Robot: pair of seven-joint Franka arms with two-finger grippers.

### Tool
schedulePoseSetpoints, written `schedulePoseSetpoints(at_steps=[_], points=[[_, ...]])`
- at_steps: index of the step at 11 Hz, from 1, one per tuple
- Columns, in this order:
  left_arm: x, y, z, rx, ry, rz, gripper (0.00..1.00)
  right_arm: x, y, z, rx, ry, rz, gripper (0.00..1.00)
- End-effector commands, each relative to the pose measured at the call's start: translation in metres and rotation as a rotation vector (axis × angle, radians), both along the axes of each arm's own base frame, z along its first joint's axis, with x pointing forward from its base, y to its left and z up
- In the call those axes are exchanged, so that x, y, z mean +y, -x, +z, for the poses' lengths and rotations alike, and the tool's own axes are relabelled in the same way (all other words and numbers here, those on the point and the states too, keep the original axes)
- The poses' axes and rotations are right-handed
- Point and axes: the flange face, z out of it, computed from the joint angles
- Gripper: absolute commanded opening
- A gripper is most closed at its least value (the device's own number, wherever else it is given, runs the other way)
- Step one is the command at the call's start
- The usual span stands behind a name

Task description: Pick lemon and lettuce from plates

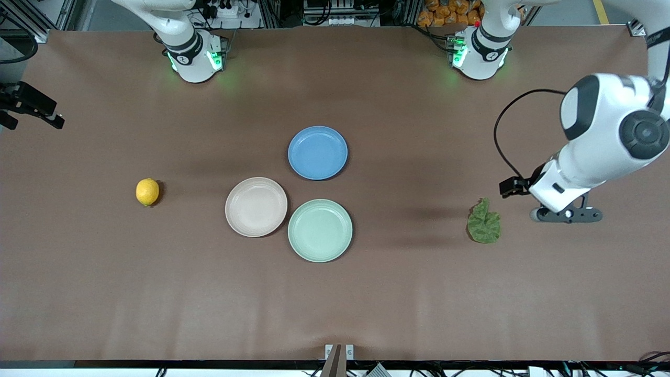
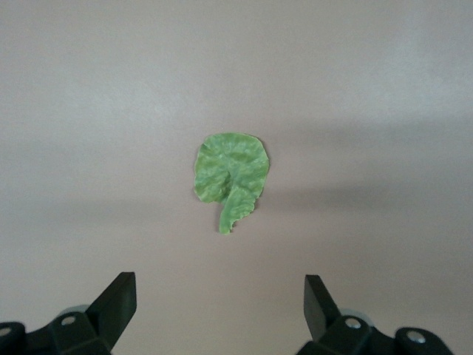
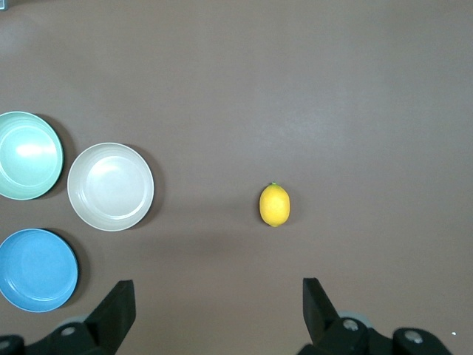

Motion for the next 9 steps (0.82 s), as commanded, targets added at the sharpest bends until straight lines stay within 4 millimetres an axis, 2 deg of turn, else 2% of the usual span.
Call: schedulePoseSetpoints(at_steps=[1, 5, 7, 9], points=[[0.004, 0.017, 0.046, -0.023, 0.022, -0.001, 1.00, -0.005, 0.006, -0.012, 0.023, 0.004, -0.019, 1.00], [0.004, 0.027, 0.120, -0.003, 0.060, 0.011, 1.00, -0.008, 0.000, -0.019, 0.020, 0.002, -0.025, 1.00], [0.013, 0.036, 0.145, -0.008, 0.062, 0.019, 1.00, -0.008, 0.000, -0.019, 0.022, 0.003, -0.023, 1.00], [0.013, 0.041, 0.170, -0.004, 0.070, 0.016, 1.00, -0.007, 0.001, -0.019, 0.022, 0.003, -0.023, 1.00]])
